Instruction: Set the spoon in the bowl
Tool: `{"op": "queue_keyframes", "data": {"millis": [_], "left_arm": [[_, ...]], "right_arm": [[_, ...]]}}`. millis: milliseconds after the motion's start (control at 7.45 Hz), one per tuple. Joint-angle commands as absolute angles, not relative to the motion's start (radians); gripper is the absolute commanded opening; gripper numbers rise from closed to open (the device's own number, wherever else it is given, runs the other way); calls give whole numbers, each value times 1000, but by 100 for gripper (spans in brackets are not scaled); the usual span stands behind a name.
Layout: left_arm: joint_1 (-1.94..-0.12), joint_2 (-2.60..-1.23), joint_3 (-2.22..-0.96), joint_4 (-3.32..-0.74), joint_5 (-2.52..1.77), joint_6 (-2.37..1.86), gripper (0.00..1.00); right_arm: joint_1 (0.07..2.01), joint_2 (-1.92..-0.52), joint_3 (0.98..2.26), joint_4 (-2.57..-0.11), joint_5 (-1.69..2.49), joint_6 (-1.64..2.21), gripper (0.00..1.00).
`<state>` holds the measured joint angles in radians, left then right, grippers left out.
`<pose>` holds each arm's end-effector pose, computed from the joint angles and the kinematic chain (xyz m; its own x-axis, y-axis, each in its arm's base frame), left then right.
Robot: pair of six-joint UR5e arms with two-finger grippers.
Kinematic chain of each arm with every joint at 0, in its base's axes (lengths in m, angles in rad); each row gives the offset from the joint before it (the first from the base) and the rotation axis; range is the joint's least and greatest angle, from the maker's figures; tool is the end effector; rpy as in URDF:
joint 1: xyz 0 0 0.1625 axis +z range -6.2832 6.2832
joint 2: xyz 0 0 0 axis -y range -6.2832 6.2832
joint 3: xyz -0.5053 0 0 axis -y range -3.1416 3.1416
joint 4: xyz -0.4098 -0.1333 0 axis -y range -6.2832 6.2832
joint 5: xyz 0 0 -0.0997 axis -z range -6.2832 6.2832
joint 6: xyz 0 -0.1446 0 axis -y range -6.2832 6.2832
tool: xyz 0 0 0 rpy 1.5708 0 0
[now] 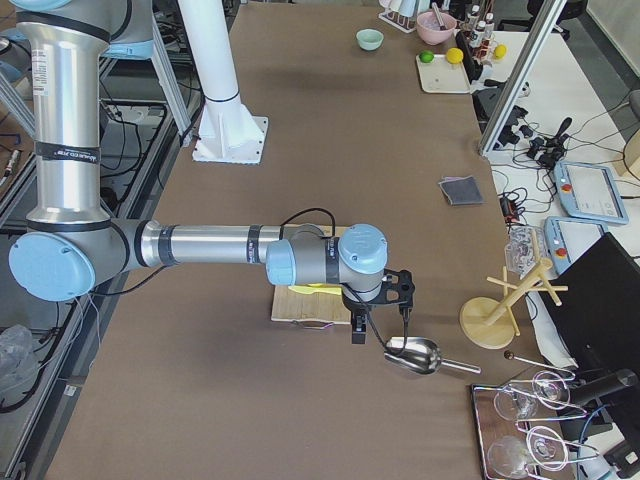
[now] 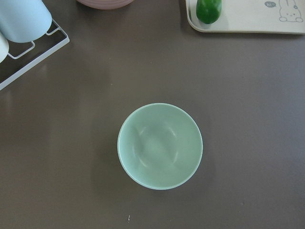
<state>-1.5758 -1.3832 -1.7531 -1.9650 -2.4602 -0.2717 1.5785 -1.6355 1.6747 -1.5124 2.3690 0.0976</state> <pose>-0.0232 -0.4422 0.7076 0.6069 0.0323 -0.7941 0.1739 0.9696 0.1724 0.0335 -0.4856 0.7414 0.6944 0.0329 0.7188 -0.0757 0.9968 0.0275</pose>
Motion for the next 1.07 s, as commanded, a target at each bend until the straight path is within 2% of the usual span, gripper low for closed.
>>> {"op": "queue_keyframes", "data": {"millis": [0,940], "left_arm": [[-1577,-1382,-1752,-1965,-2457,-265,98],[-1577,-1382,-1752,-1967,-2456,-265,98]], "right_arm": [[1577,-1652,1681,-1508,2353,86,100],[1575,-1654,1681,-1506,2359,100,100]]}}
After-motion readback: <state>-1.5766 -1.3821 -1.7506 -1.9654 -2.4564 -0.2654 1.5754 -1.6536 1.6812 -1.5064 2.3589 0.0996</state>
